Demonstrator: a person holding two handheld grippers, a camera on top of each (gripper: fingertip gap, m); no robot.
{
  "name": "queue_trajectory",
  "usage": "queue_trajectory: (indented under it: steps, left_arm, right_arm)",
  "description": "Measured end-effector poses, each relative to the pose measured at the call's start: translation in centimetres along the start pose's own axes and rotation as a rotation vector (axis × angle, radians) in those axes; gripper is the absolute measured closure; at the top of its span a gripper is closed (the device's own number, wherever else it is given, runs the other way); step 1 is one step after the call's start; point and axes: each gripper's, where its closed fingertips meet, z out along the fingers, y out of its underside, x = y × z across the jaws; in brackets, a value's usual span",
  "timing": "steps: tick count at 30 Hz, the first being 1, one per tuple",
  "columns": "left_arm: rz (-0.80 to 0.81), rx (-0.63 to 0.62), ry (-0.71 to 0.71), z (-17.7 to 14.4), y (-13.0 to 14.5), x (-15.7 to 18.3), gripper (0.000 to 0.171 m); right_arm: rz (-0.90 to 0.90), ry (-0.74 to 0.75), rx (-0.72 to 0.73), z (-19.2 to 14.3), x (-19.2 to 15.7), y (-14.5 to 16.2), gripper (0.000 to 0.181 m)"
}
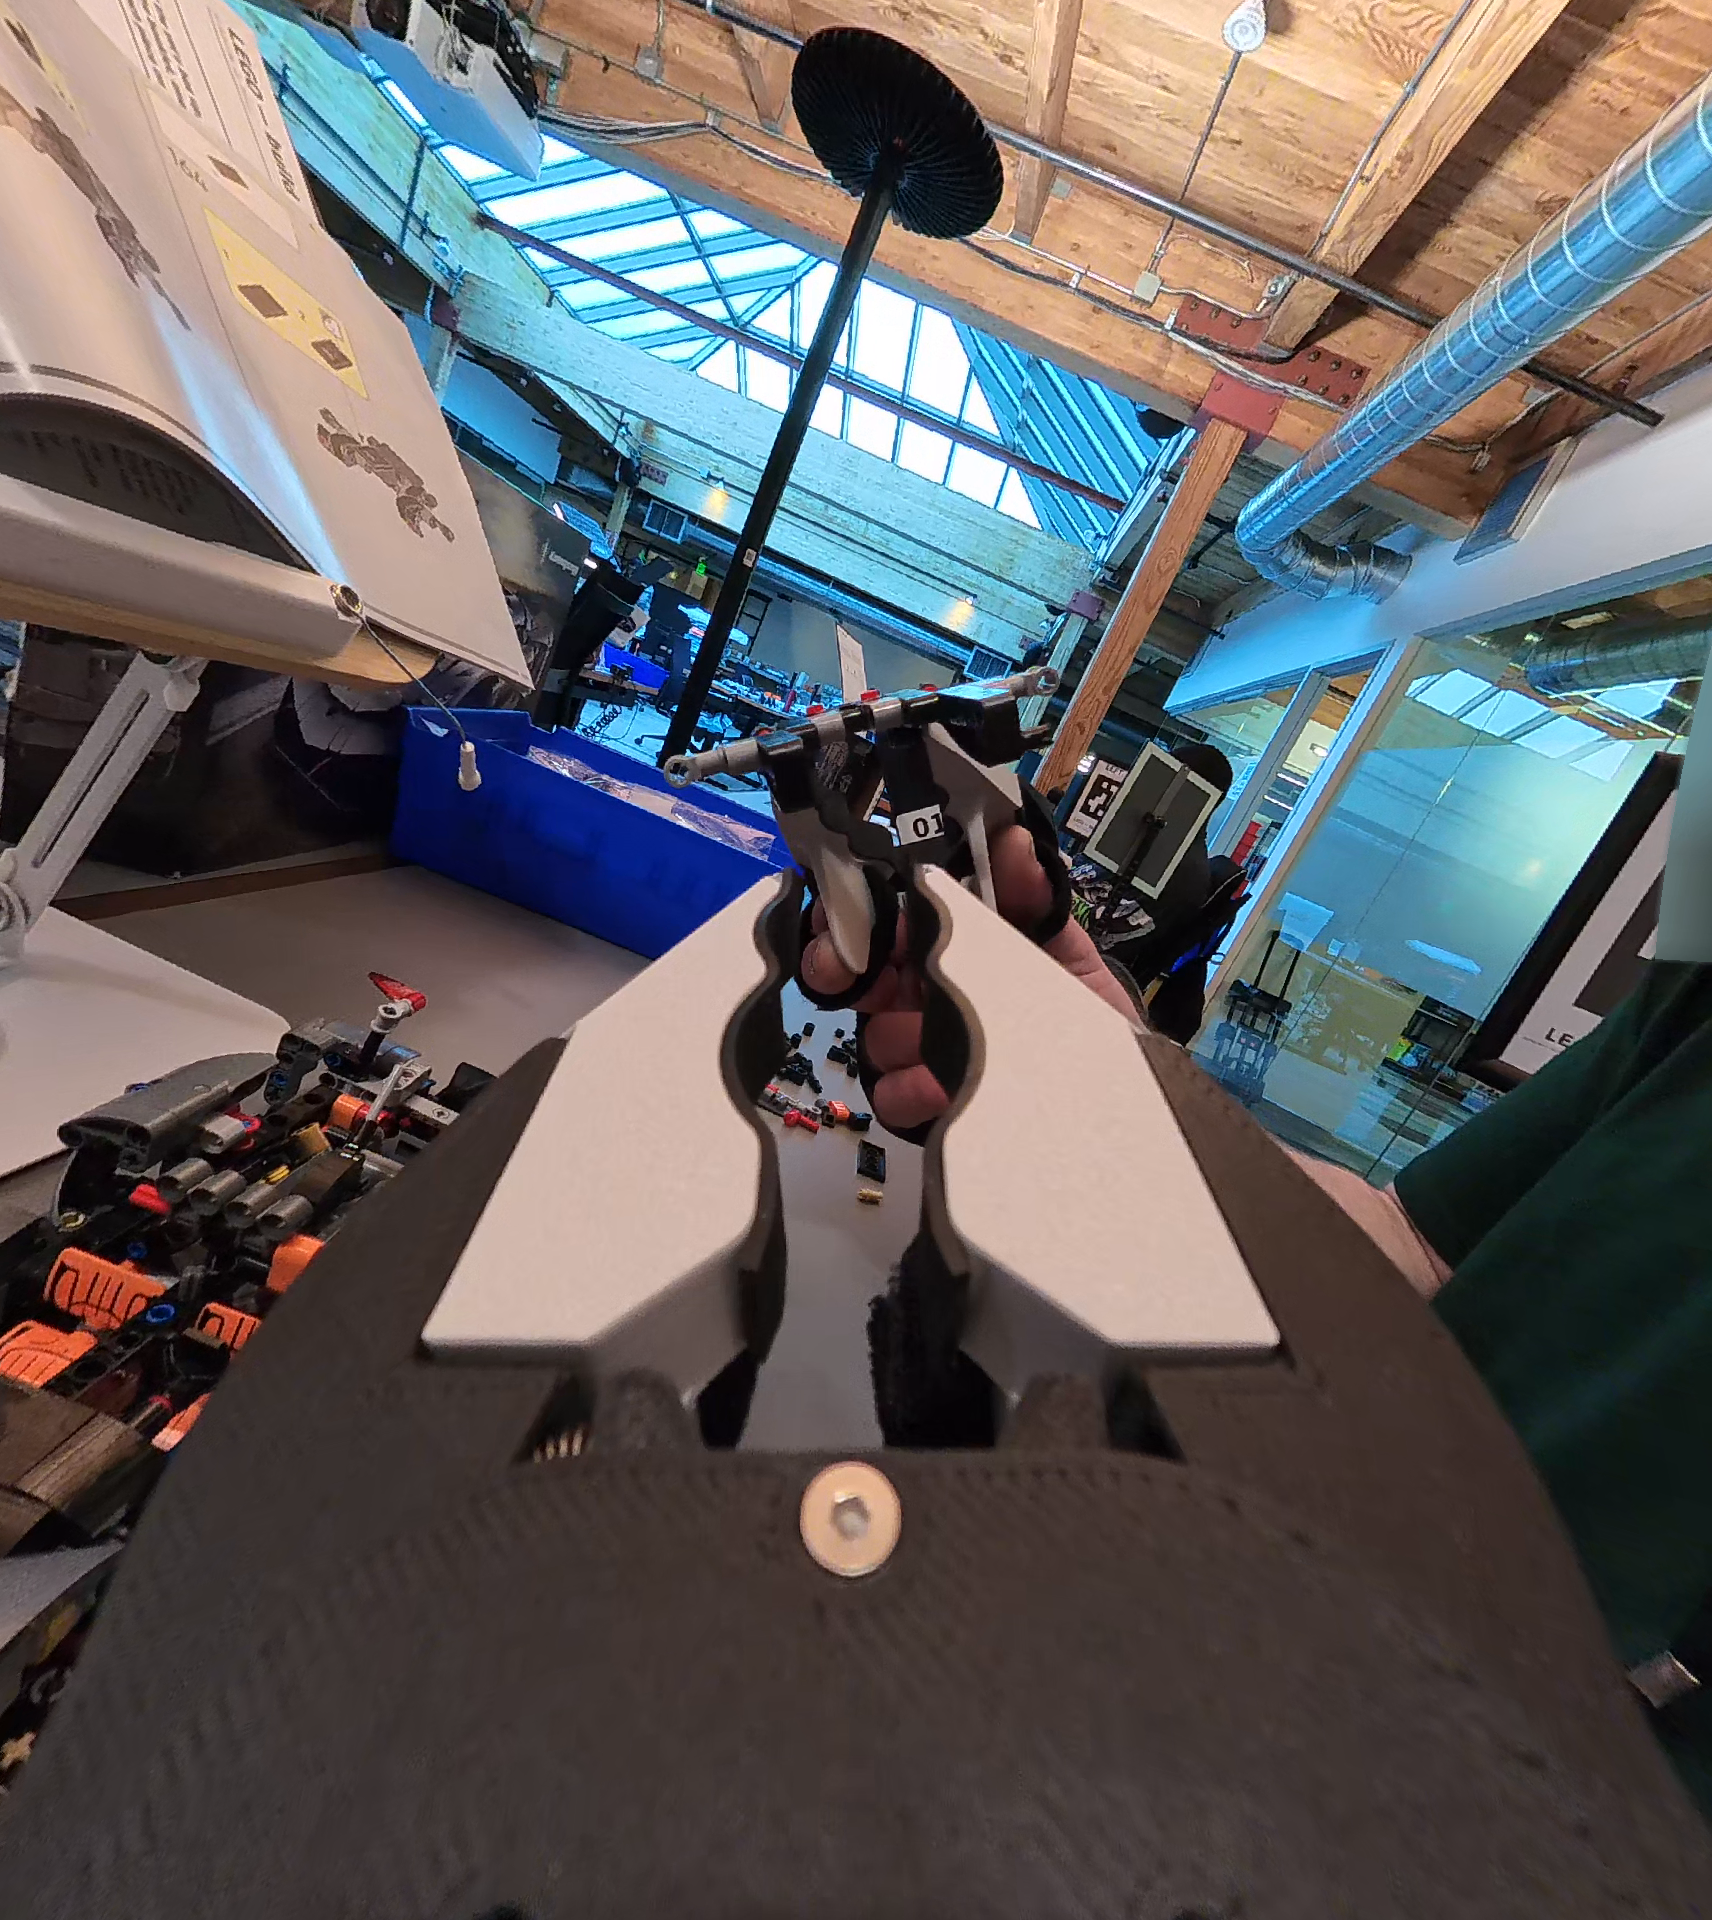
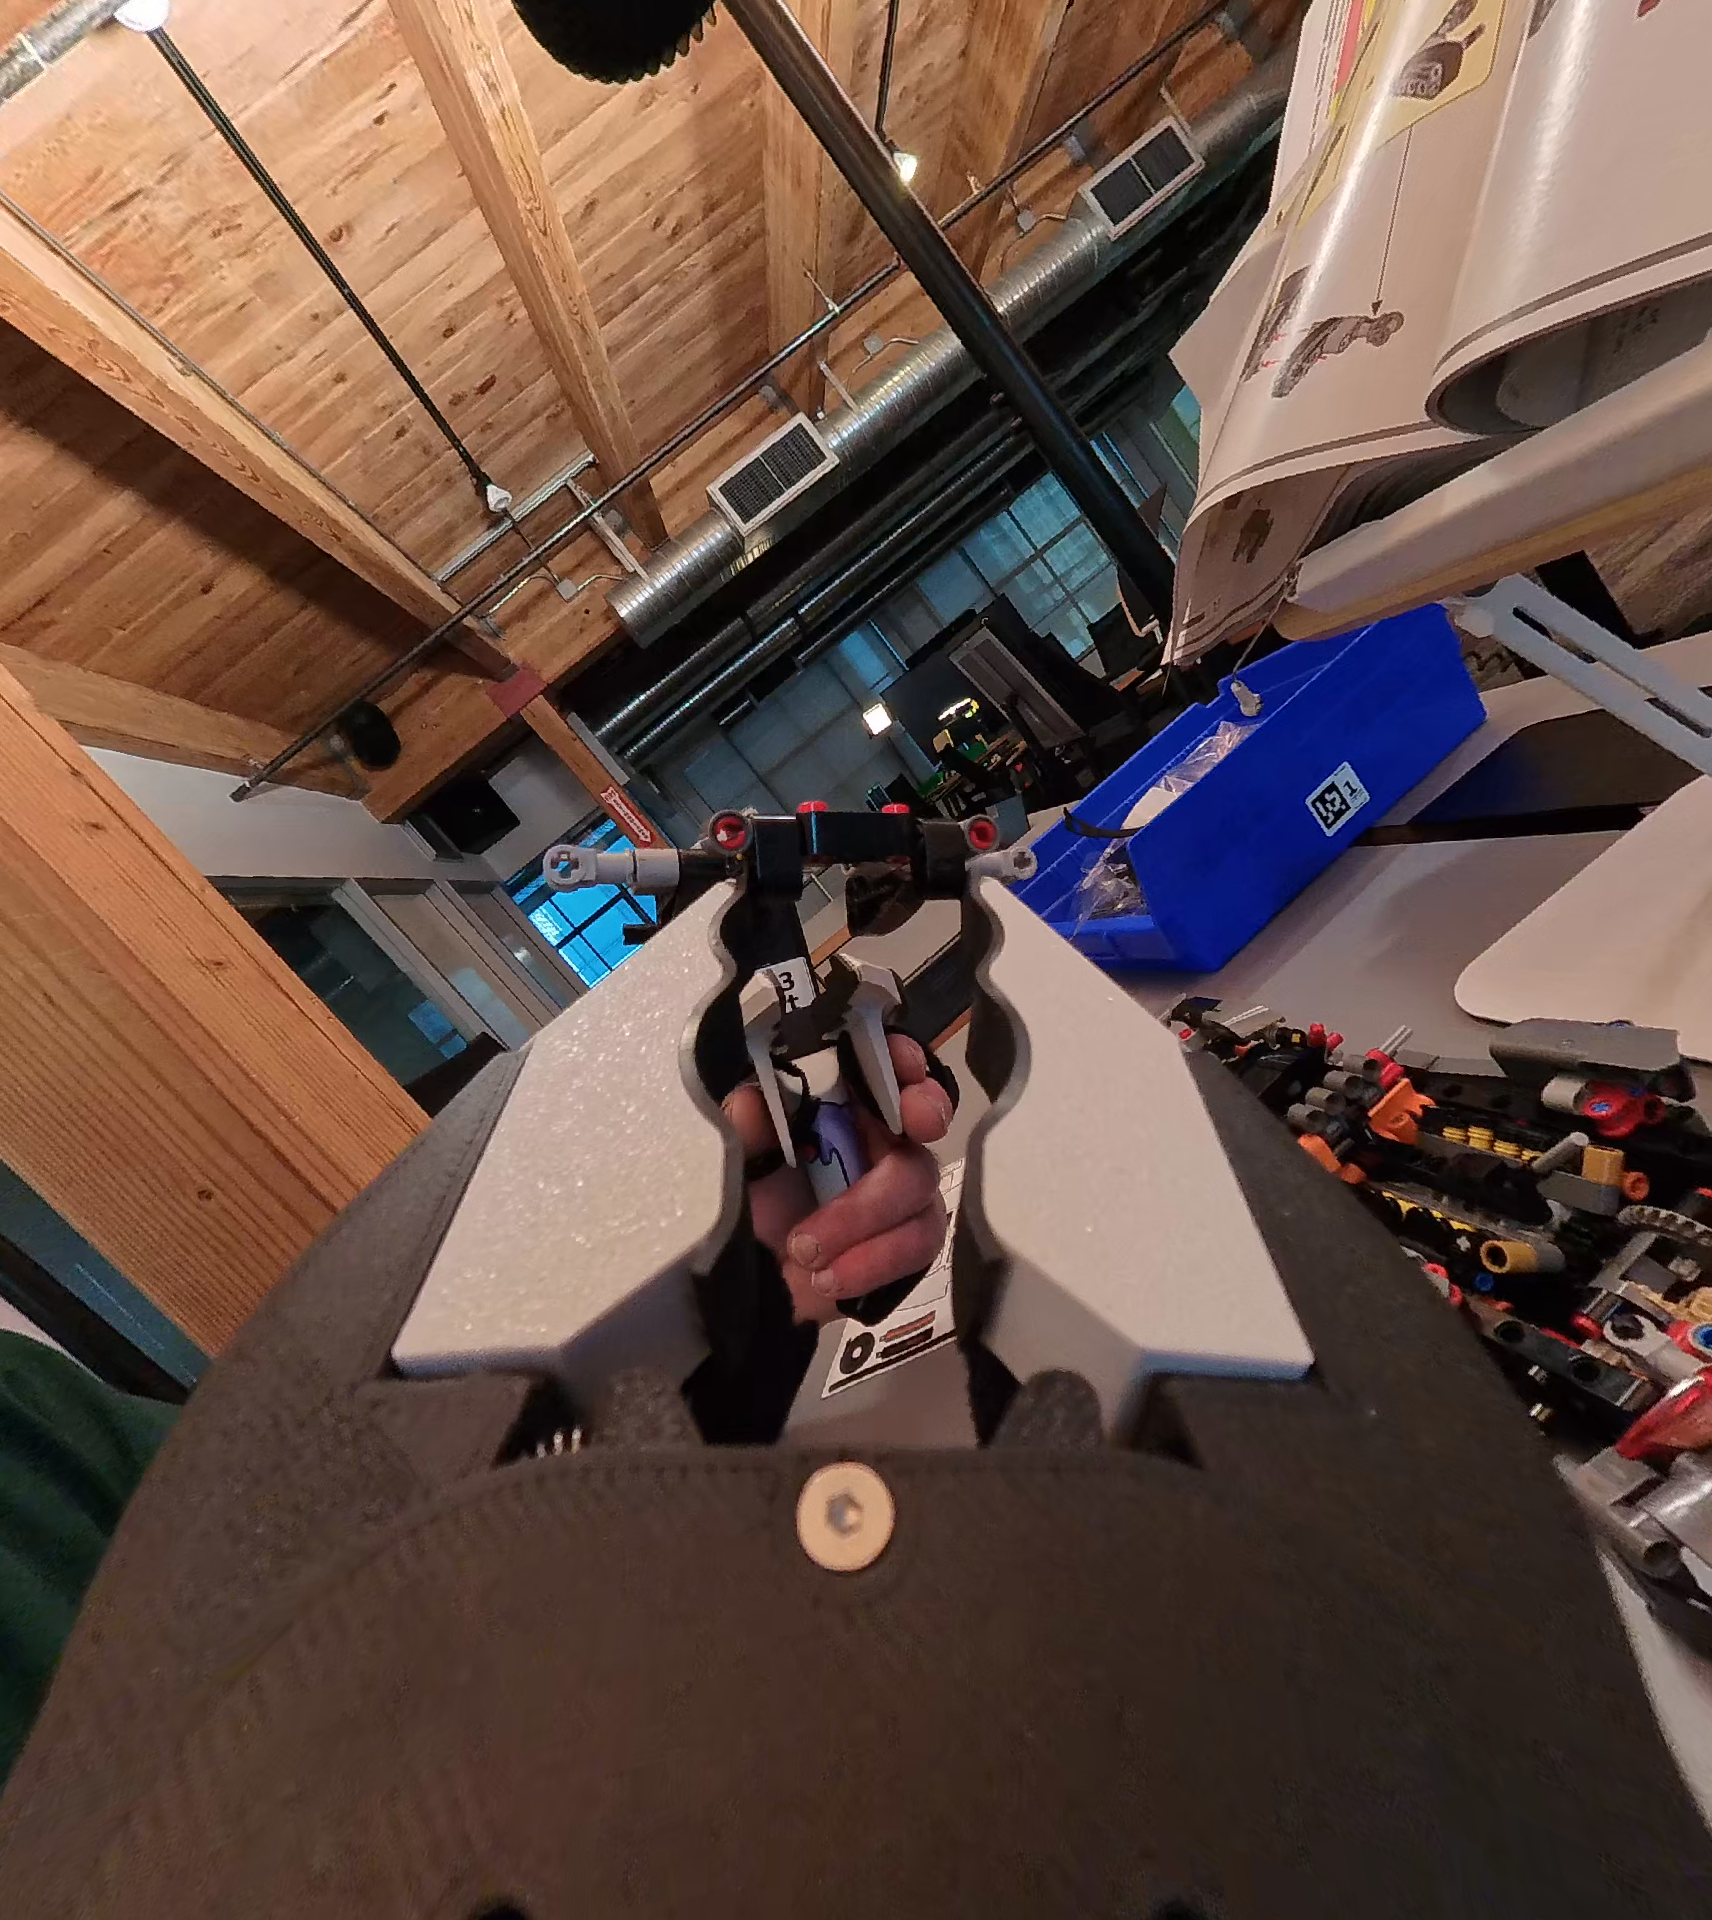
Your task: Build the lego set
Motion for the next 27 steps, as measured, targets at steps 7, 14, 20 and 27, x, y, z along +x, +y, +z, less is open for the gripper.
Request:
queue_trajectory:
  steps: [7,14,20,27]
  left_arm:
    - [-0.002,-0.002,0.000,0.01,0.04,-0.03,0.154]
    - [-0.001,-0.005,-0.002,0.02,0.08,-0.06,0.154]
    - [-0.001,-0.005,-0.001,0.05,0.11,-0.06,0.153]
    - [0.003,-0.010,-0.001,0.15,0.21,-0.01,0.152]
  right_arm:
    - [0.004,-0.004,0.001,0.04,0.00,-0.02,0.144]
    - [0.003,-0.004,0.001,0.05,-0.01,-0.03,0.144]
    - [0.006,-0.004,0.001,0.06,0.03,0.01,0.144]
    - [0.005,-0.024,-0.011,0.33,-0.32,0.24,0.144]
